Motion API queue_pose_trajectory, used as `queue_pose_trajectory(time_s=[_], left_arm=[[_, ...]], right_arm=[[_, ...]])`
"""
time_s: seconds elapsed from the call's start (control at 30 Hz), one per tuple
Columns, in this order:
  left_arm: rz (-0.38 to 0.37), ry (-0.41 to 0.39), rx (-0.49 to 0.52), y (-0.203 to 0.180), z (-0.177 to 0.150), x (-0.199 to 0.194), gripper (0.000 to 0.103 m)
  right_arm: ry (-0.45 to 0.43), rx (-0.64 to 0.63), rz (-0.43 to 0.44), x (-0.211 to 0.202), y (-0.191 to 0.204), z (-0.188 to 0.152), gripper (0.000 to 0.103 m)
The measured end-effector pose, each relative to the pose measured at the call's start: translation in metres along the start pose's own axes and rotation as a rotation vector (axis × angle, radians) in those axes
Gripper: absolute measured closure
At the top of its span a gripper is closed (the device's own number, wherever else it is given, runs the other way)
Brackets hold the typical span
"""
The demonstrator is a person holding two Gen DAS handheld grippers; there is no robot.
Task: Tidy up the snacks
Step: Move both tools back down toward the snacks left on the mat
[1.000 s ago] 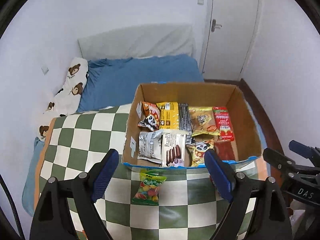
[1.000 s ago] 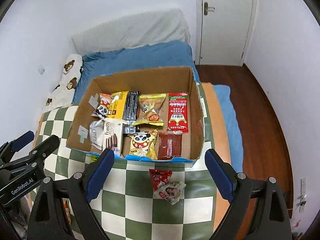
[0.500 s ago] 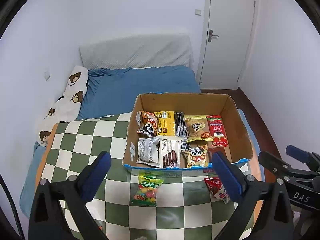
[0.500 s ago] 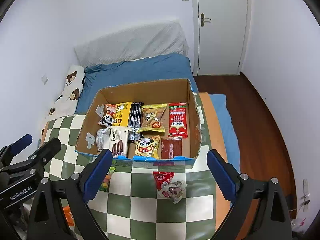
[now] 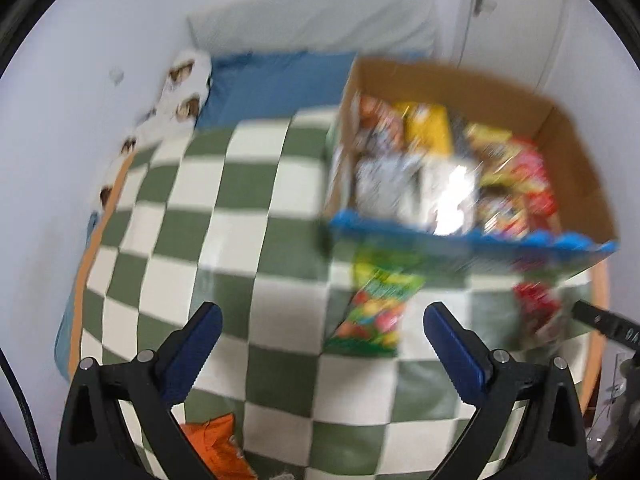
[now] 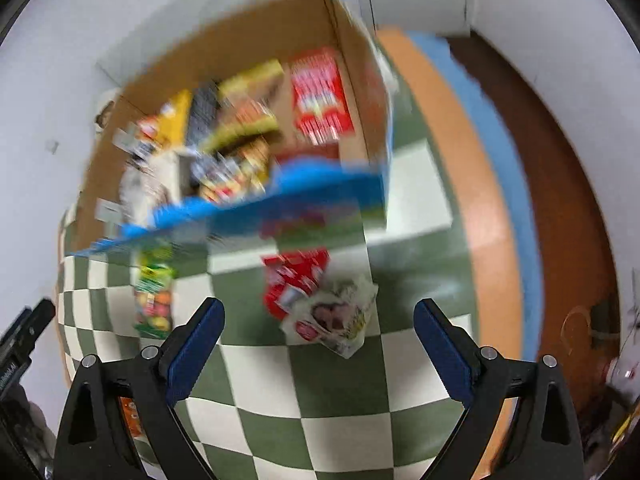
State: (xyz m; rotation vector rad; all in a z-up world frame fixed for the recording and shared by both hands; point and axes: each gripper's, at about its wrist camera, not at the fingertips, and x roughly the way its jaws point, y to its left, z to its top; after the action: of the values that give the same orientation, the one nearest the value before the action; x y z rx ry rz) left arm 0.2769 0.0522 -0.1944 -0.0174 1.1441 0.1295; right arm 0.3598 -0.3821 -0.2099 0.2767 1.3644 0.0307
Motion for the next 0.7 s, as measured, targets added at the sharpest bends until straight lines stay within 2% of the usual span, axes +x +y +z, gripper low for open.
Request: queue_pose_trajectory(time_s=[0.13, 0.2, 0.33, 0.4, 0.53, 0.57, 0.6, 0.63, 0.67, 0.7], left_arm=[[-0.038, 0.093, -0.027, 0.005, -0.005, 0.032, 0.000], [-0.064, 0.132, -0.021, 0.000, -0.006, 0.047, 0.000], [-0.110, 0.193, 0.039, -0.023, 0.000, 0.075, 0.000], [-0.140, 0.231, 0.086, -0.038, 0.004, 0.091, 0.000], [-0.183, 0.258, 0.141, -0.060, 0.010, 0.112, 0.003], [-0.181, 0.257, 0.143, -0.063, 0.011, 0.116, 0.016], [-0.175, 0.262, 0.140, -0.065, 0.011, 0.119, 0.040], [-0.159, 0.274, 0.135, -0.065, 0.010, 0.123, 0.046], [-0.159, 0.272, 0.132, -0.065, 0.009, 0.124, 0.045], [-0.158, 0.260, 0.128, -0.065, 0.006, 0.123, 0.047]], right_arm=[[0.056, 0.034, 0.019, 0.032, -0.011, -0.006, 0.014], [0.073, 0.034, 0.015, 0.039, -0.011, -0.010, 0.028], [0.015, 0.045, 0.034, 0.025, -0.007, -0.009, 0.027], [-0.030, 0.037, 0.071, 0.014, 0.000, -0.005, 0.021], [-0.022, 0.001, 0.098, 0.018, 0.018, 0.007, 0.020], [-0.013, -0.012, 0.083, 0.024, 0.024, 0.010, 0.020], [-0.003, -0.019, 0.066, 0.032, 0.028, 0.012, 0.020], [0.012, -0.024, 0.057, 0.041, 0.032, 0.014, 0.021], [0.025, -0.028, 0.051, 0.048, 0.035, 0.019, 0.023], [0.032, -0.036, 0.041, 0.054, 0.038, 0.021, 0.034]])
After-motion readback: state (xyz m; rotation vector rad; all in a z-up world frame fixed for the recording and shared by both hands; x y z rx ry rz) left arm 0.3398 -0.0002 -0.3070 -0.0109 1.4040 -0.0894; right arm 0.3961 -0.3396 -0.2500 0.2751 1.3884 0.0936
